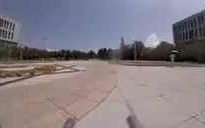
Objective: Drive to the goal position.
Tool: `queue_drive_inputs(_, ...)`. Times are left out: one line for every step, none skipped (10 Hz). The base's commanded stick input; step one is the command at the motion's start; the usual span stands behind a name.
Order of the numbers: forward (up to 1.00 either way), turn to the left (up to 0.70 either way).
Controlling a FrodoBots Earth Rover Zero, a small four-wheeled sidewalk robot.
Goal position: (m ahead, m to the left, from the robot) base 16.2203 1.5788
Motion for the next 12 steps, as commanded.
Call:
queue_drive_inputs(1.00, 0.27)
queue_drive_inputs(1.00, 0.27)
queue_drive_inputs(1.00, 0.04)
queue_drive_inputs(1.00, 0.00)
queue_drive_inputs(1.00, 0.00)
queue_drive_inputs(1.00, 0.00)
queue_drive_inputs(1.00, 0.00)
queue_drive_inputs(1.00, 0.00)
queue_drive_inputs(1.00, 0.00)
queue_drive_inputs(1.00, -0.20)
queue_drive_inputs(1.00, -0.02)
queue_drive_inputs(1.00, 0.00)
